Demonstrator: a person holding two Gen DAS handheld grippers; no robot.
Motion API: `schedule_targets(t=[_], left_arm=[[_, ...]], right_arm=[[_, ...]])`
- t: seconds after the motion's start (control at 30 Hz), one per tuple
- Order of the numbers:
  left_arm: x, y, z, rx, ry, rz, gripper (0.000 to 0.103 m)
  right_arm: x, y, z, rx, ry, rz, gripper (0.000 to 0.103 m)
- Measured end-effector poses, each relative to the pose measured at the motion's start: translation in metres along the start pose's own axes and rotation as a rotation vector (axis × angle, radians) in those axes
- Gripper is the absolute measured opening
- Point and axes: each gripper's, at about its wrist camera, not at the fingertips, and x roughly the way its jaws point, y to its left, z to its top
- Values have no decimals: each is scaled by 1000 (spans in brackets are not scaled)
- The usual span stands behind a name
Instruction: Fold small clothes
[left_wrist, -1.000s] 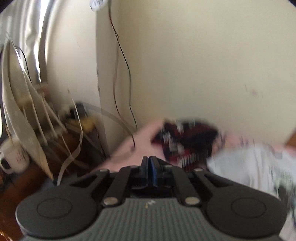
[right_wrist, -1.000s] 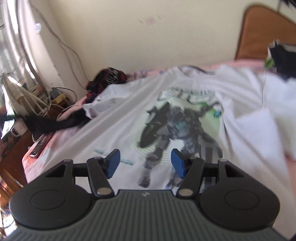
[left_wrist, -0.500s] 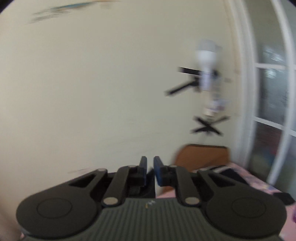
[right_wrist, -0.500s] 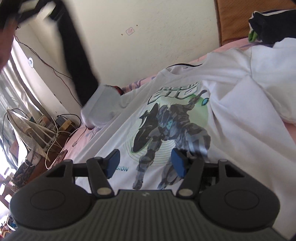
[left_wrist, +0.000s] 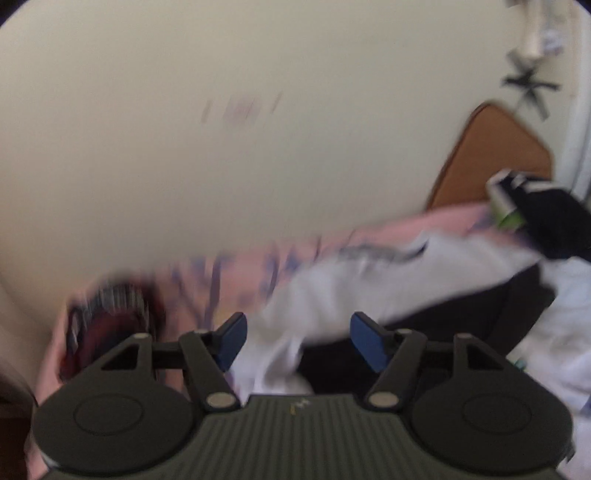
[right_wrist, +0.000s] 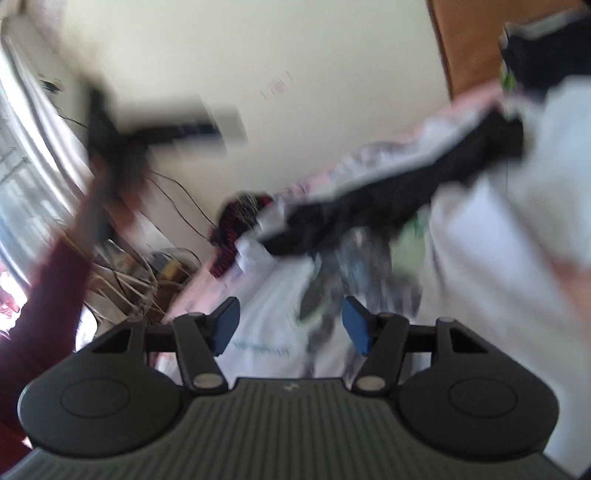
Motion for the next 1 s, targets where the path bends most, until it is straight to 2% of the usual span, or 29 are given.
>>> schedule_targets(t=[0.07, 0.13, 0.17, 0.2, 0.23, 0.3, 0.33, 0.37, 0.4, 0.43, 0.5, 0.57, 0.6, 0.67, 0.7, 0.73, 0.77, 0.8, 0.87, 0.97, 1.0], left_arm=[[26, 25, -24, -89, 72, -24, 76], [47, 32, -39, -146, 103, -59, 77], [57, 31, -43, -159, 109, -70, 70], [64, 29, -47, -162, 110, -71, 49], [71, 25, -49, -159, 111, -60, 38], [70, 19, -48, -124, 63, 3, 12], [70, 21, -46, -121, 55, 6, 10], [68, 26, -44, -145, 48, -7, 8], [63, 32, -41, -177, 31, -18, 7], [57, 39, -37, -206, -5, -19, 7], [41, 50, -38, -234, -89, 7, 7], [38, 57, -41, -257, -98, -4, 10], [43, 56, -42, -252, -72, -2, 12], [60, 47, -47, -198, -13, 53, 14], [69, 41, -50, -162, 15, 91, 26], [72, 34, -54, -124, 0, 154, 32], [70, 26, -55, -80, -12, 214, 50], [67, 21, -56, -42, -12, 238, 52], [53, 19, -57, -31, -32, 224, 52], [19, 24, -52, -114, -140, 278, 53], [7, 24, -49, -151, -185, 268, 55]], right_arm=[[-3, -5, 26, -57, -46, -111, 64], [9, -22, 52, -83, -57, -244, 64], [21, -33, 63, -92, -44, -310, 64], [36, -47, 74, -94, -28, -389, 64], [48, -60, 82, -86, -6, -444, 65], [75, -86, 94, -45, 48, -467, 63], [87, -96, 97, -27, 69, -473, 58], [98, -102, 99, -29, 92, -486, 22], [107, -104, 101, -42, 126, -496, 10], [106, -100, 104, -49, 103, -484, 11], [87, -78, 112, -117, -15, -385, 11], [64, -57, 114, -182, -117, -338, 12], [57, -53, 113, -207, -129, -344, 12], [63, -56, 104, -247, -78, -430, 16], [74, -65, 96, -264, -27, -508, 18], [88, -78, 88, -270, 40, -587, 24], [98, -92, 80, -258, 108, -658, 25], [97, -100, 73, -247, 95, -660, 24], [67, -97, 71, -203, 29, -633, 27], [2, -87, 66, -139, -131, -587, 33], [-23, -83, 61, -112, -184, -593, 35]])
